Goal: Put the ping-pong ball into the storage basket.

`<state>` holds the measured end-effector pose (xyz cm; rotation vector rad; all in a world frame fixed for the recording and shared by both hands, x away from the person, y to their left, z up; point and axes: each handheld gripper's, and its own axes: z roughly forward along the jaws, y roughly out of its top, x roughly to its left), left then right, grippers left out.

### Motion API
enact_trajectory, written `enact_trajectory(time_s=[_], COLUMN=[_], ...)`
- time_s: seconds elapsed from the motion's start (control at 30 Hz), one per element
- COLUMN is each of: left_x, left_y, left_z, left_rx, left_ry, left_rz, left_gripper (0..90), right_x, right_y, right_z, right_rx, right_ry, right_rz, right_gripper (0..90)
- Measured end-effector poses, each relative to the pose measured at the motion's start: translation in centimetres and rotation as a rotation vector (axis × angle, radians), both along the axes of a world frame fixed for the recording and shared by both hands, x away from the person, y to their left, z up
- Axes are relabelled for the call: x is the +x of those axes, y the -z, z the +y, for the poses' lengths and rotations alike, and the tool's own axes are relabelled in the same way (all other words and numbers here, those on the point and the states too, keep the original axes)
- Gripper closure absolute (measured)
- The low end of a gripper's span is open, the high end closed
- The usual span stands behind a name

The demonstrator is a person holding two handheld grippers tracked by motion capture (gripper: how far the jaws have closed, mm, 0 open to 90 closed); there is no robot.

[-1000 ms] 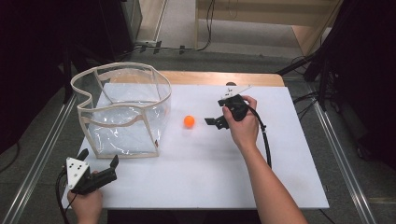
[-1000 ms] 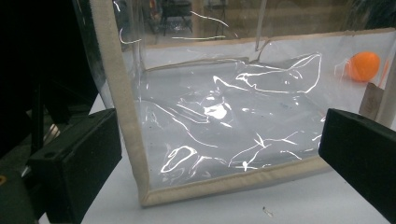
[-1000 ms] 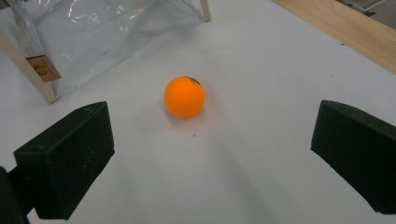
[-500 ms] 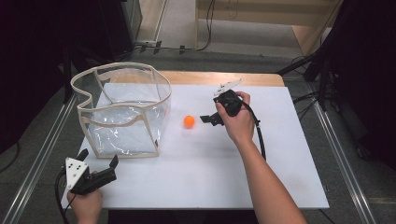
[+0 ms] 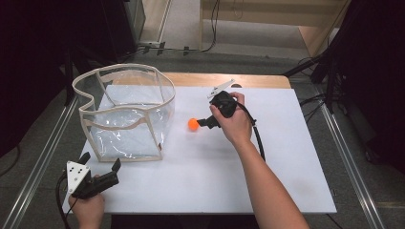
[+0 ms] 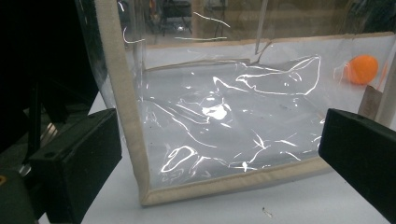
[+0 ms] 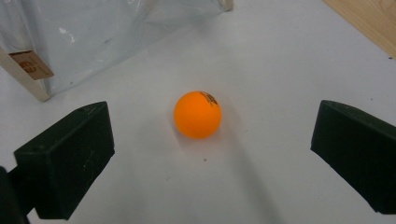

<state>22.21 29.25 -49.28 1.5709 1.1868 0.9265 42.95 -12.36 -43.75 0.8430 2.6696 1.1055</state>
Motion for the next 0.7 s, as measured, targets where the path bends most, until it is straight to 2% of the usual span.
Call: enact_trajectory(time_s=[0.17,0.37,0.53,0.7], left_x=[0.0,0.0,0.0,0.0], left_y=[0.0,0.0,0.0,0.0], left_z=[0.0,0.0,0.0,0.1], left_rx=[-0.001,-0.005,-0.004,-0.009], left_ry=[0.0,-0.003,-0.003,-0.002], left_rz=[0.001,0.002,0.004,0.004], left_gripper=[0.0,0.0,0.0,0.0], right_x=[0.4,0.8,1.3,1.5], right_y=[0.2,0.8,1.4,2.3], right_z=[0.8,2.1,2.7,3.6], right_rx=[-0.019,-0.075,-0.067,-0.109], right_ry=[-0.022,-0.061,-0.071,-0.096], right_rz=[0.005,0.016,0.036,0.047], right_gripper=[0.0,0.0,0.0,0.0])
